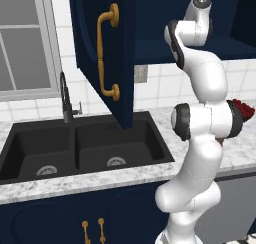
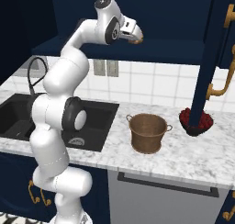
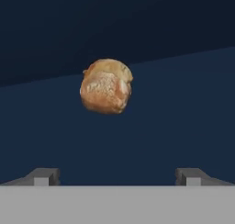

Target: Open the cabinet, pick up the bread from the cabinet and place it in the basket. Then move the basket to the dining counter.

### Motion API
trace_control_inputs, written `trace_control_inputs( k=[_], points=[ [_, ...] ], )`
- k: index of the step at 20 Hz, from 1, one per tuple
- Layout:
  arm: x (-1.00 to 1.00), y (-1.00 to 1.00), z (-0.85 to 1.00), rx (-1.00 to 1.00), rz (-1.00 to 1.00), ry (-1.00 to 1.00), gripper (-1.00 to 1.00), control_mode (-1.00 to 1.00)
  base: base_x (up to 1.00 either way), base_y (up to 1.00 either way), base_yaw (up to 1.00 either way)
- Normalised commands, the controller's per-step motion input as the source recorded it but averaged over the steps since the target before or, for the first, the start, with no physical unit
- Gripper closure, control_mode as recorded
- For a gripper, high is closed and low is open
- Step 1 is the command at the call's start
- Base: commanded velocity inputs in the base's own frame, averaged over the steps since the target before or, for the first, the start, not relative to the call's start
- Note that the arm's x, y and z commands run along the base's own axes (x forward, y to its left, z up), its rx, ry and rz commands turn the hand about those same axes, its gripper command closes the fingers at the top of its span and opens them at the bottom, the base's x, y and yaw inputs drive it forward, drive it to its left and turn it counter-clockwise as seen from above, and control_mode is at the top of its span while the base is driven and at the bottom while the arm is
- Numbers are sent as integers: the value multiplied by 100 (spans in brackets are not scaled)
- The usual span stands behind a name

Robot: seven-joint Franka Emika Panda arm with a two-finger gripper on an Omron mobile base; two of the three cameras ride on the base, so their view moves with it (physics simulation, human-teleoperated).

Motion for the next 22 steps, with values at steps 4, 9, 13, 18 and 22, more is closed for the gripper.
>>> trace_control_inputs(
  k=[4,9,13,18,22],
  points=[
    [52,-2,-9,0,0,0,-100,-100,0,0,0],
    [57,-8,-5,1,0,0,-100,-100,0,0,0],
    [51,-10,-9,1,0,3,-100,-100,0,0,0],
    [36,-14,-11,1,0,1,-100,-100,0,0,0],
    [3,-4,-9,1,0,-1,-100,-100,0,0,0]
  ],
)
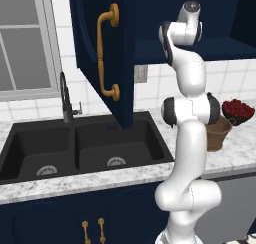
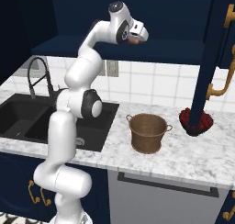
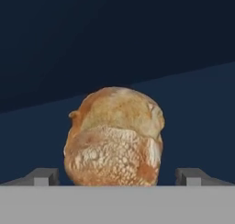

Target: Open the cabinet, pick up the bread from the cabinet and place it in the basket. Then move the basket to the dining counter.

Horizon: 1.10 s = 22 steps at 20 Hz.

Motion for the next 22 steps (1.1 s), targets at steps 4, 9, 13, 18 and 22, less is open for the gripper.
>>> trace_control_inputs(
  k=[4,9,13,18,22],
  points=[
    [-78,5,-20,0,0,-20,-100,-100,0,0,0],
    [-100,1,-93,0,0,-41,-100,-100,0,0,0],
    [-57,11,-29,1,0,-23,-100,-100,0,0,0],
    [-67,9,-13,0,1,-30,-100,-100,0,0,0],
    [-57,0,18,1,0,-14,-100,-100,0,0,0]
  ],
)
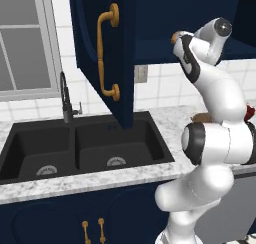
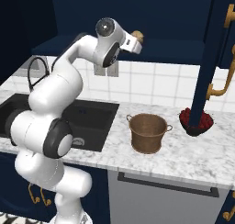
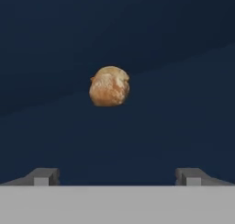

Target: Open the cabinet, pick up the bread from the cabinet and place it in the basket. Then move the basket to the dining counter.

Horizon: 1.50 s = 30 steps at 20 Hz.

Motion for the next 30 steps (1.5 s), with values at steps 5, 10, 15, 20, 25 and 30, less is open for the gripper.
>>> trace_control_inputs(
  k=[5,10,15,20,25,30],
  points=[
    [-52,0,14,0,0,-4,-100,-100,0,0,0],
    [-52,2,4,0,0,-3,-100,-100,0,0,0],
    [-19,1,0,0,0,-3,-100,100,-8,-2,0],
    [0,0,0,0,0,0,-100,100,43,-22,0],
    [0,0,0,0,0,0,-100,100,98,-82,0],
    [0,0,0,0,0,0,-100,100,97,-36,0]
  ],
)
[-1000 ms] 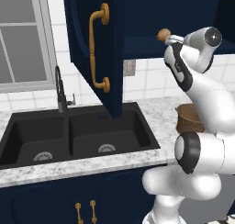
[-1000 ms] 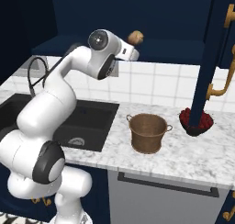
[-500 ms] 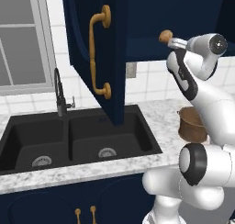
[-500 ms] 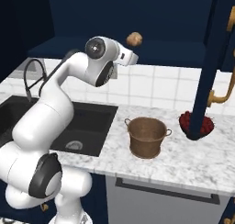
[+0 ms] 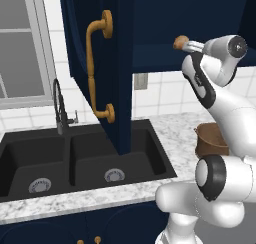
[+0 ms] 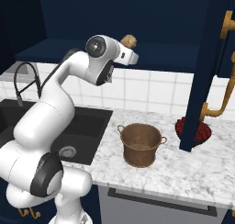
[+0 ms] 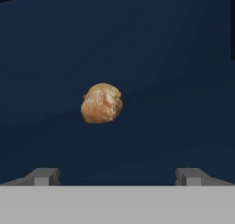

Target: Open the cabinet, pick up the bread from the cabinet and place it in the basket. Then move the basket to the dining counter.

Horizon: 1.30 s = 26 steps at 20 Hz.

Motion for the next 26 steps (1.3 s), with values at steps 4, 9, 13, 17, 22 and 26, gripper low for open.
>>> trace_control_inputs(
  k=[4,9,13,17,22,26],
  points=[
    [54,0,37,5,0,1,-100,-100,25,0,0],
    [11,0,31,2,0,5,-100,-100,0,0,0],
    [13,4,15,-1,0,25,-100,-100,0,0,0],
    [2,1,3,0,5,6,-100,-100,0,0,0],
    [0,25,-3,-1,6,-3,-100,-100,0,0,0],
    [4,19,-12,-5,0,0,-100,-100,0,0,0]
  ],
)
